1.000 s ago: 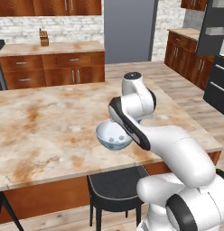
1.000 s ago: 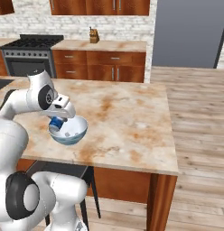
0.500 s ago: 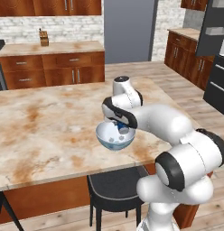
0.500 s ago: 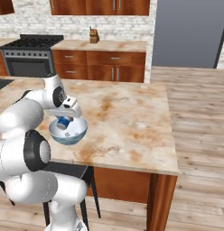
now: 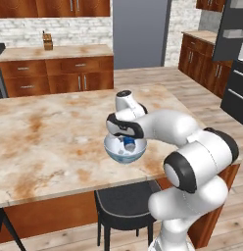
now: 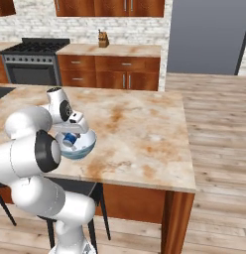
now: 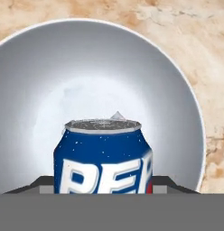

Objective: Open the fridge, grab two sodas, and place both sodas inside the bowl with ice on the dining counter.

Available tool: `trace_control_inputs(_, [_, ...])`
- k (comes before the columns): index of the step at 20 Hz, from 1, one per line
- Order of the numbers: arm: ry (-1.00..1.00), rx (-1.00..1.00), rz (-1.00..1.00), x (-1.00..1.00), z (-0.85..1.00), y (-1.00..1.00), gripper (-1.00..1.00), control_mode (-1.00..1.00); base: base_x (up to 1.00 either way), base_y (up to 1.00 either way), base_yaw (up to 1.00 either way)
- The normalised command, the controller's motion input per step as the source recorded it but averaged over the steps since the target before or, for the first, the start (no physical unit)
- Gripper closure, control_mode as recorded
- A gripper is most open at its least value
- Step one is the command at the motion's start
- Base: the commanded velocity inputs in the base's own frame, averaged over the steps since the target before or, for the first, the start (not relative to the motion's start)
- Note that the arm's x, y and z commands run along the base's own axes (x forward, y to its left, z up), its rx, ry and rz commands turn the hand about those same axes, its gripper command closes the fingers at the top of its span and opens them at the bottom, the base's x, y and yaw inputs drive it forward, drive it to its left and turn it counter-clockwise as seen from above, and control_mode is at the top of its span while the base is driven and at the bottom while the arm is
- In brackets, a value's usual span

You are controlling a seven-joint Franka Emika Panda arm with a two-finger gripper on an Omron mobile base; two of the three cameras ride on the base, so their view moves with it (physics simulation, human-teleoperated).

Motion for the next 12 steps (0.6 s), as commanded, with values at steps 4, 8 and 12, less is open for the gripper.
trace_control_inputs(4, [0.0, 0.0, 0.0, 0.1, -0.26, 0.0, 1.0, -1.0, 0.0, 0.0, 0.0])
trace_control_inputs(8, [0.0, 0.0, 0.0, 0.08, -0.24, 0.0, 1.0, -1.0, 0.0, 0.0, 0.0])
trace_control_inputs(12, [0.0, 0.0, 0.0, 0.07, -0.18, 0.0, 1.0, -1.0, 0.0, 0.0, 0.0])
